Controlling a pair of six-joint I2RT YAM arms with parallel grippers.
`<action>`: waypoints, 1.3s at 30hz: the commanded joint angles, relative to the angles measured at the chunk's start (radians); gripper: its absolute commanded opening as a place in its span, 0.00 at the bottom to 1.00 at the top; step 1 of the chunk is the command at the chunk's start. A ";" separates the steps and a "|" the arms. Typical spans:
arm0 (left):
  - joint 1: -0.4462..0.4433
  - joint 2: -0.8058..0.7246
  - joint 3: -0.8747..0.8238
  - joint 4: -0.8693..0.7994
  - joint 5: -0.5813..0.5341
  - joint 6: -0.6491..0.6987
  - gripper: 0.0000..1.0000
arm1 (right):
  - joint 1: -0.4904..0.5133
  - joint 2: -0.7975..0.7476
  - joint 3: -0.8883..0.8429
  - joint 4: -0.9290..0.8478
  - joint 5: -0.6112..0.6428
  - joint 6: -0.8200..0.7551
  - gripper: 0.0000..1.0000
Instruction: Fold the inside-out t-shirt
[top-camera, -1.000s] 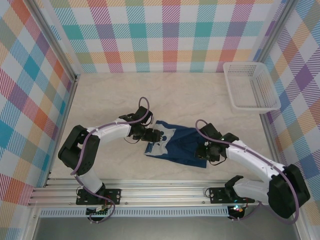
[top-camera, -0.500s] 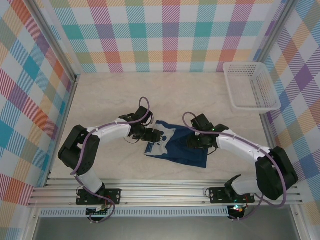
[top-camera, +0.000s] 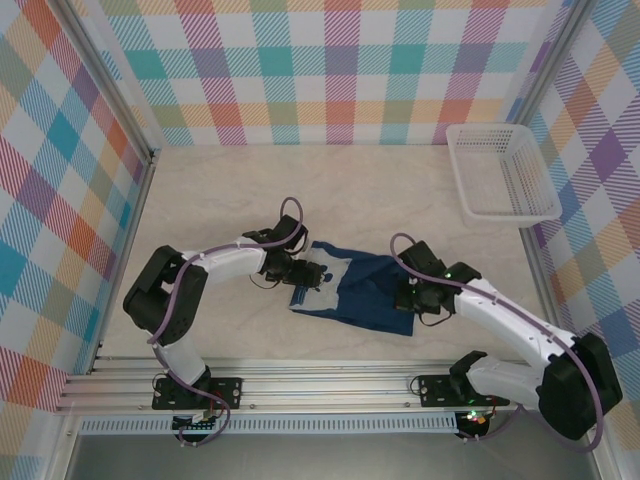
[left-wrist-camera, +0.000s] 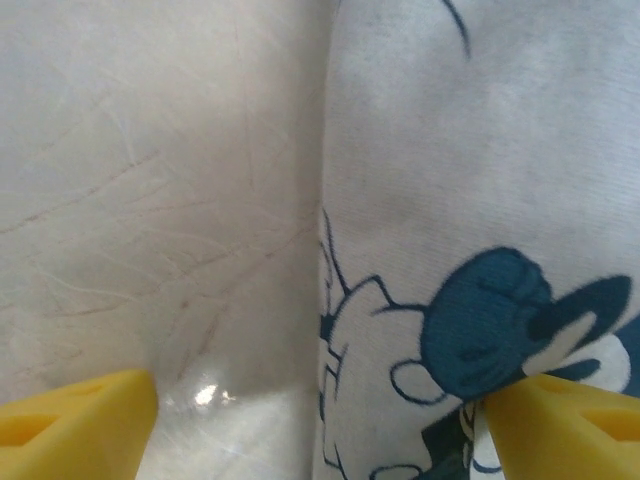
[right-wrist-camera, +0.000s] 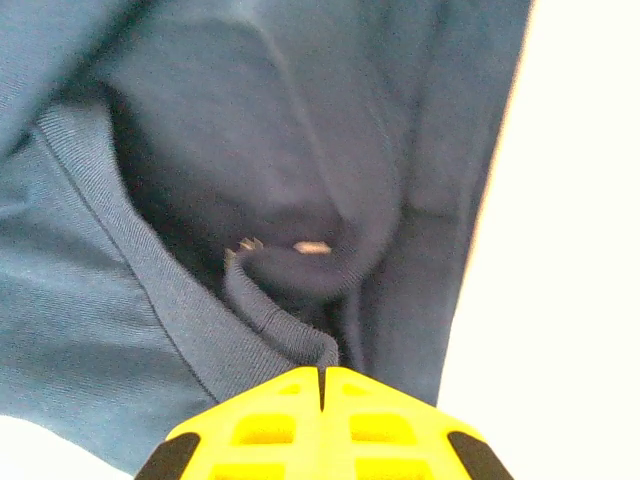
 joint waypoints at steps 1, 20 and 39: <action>-0.011 0.020 0.019 -0.017 -0.020 0.007 0.85 | -0.006 -0.025 -0.031 -0.118 0.011 0.149 0.02; -0.030 -0.140 -0.030 0.051 -0.038 -0.004 0.86 | -0.213 0.042 0.102 0.091 -0.038 -0.094 0.48; -0.230 -0.069 0.022 0.195 0.006 0.119 0.82 | -0.423 0.521 0.272 0.371 -0.313 -0.212 0.40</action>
